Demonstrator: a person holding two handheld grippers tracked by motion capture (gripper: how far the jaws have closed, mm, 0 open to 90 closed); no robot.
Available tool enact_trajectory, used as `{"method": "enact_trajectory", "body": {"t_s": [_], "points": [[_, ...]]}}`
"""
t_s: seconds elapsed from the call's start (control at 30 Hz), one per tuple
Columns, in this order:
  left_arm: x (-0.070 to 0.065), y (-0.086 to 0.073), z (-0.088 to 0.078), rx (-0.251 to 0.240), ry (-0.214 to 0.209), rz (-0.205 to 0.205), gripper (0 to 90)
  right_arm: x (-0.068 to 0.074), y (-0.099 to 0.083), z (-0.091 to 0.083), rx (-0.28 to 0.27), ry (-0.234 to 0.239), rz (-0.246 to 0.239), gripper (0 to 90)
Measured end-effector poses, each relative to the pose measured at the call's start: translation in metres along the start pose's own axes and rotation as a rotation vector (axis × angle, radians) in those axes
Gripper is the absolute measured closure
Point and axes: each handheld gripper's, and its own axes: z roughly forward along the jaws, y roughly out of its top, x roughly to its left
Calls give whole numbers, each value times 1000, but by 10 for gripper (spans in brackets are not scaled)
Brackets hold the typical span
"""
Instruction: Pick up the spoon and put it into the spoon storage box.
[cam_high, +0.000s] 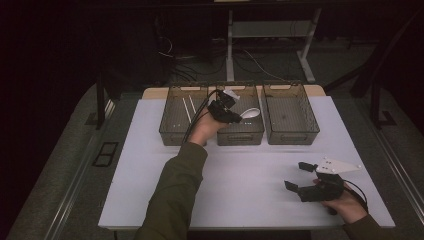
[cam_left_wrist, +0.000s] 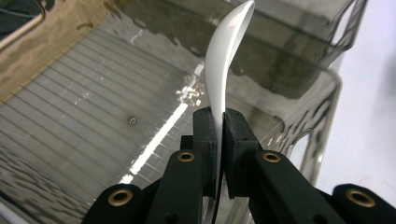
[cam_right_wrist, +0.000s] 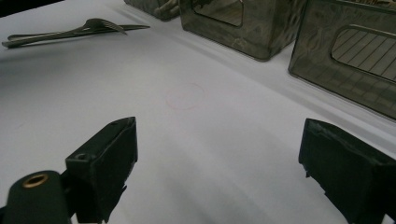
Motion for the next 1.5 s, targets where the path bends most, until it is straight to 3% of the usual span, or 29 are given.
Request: {"method": "enact_trajectory", "body": {"t_s": [0.03,0.1,0.13,0.27,0.37,0.6,0.93,1.03,1.17,1.4,1.5], "points": [[-2,-1,4,-12,9,-31,840,0,0,0,0,0,0,114],[1,-2,5,34,8,-10,840,0,0,-1,-1,-1,-1,115],[0,-3,8,39,8,-27,840,0,0,-1,-2,-1,-1,115],[0,-1,11,93,20,-18,840,0,0,-1,-2,0,0,115],[-1,-1,13,107,19,-35,839,0,0,-1,0,-1,1,114],[-2,0,15,127,15,-22,832,0,0,-1,0,0,0,115],[1,0,10,78,0,-50,786,0,0,-1,0,2,-2,115],[0,1,6,36,-27,-66,755,0,0,-1,3,0,0,115],[-5,5,-2,-38,-29,-79,692,0,0,-1,4,2,0,115],[-12,8,-26,-71,-22,-22,594,0,0,0,4,-1,-4,114],[-16,6,-35,-97,-23,-33,556,0,0,0,6,0,-3,115]]}}
